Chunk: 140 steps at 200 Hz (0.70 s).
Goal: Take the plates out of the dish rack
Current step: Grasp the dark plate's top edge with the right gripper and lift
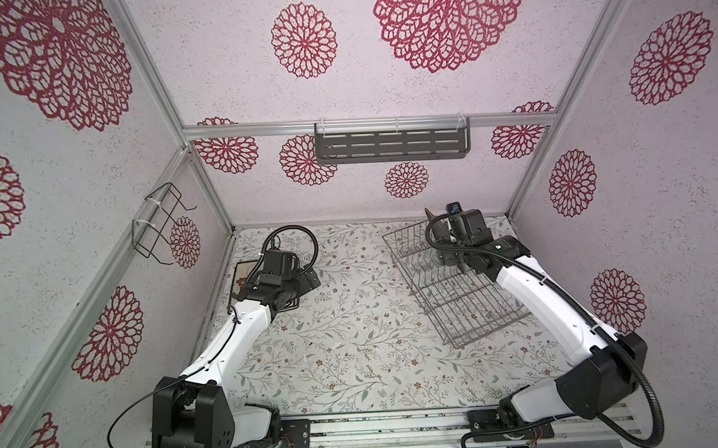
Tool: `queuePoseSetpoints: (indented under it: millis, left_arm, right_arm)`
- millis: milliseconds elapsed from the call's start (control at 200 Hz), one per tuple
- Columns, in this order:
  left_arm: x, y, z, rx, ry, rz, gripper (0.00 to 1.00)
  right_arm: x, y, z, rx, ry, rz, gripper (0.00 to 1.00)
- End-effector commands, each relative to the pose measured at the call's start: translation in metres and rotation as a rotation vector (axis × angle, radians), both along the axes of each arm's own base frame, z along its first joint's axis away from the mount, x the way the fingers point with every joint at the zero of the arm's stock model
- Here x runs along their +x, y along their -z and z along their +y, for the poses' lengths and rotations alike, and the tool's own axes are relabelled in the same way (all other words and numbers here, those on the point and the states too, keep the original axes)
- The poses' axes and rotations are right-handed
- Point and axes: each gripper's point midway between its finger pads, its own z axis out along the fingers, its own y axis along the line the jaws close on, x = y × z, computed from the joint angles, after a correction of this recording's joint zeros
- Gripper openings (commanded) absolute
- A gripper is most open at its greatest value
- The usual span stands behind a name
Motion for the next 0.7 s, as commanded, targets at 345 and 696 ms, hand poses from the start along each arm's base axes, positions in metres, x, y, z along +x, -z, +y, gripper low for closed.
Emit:
queuePoseSetpoints:
  millis: [345, 696]
  left_arm:
    - [0.001, 0.007, -0.012, -0.011, 0.013, -0.011, 0.98]
    - [-0.001, 0.007, -0.01, -0.014, 0.004, -0.007, 0.98]
  right_arm:
    - [0.042, 0.035, -0.033, -0.306, 0.121, 0.129, 0.52]
    - [0.053, 0.051, -0.038, -0.352, 0.098, 0.155, 0.36]
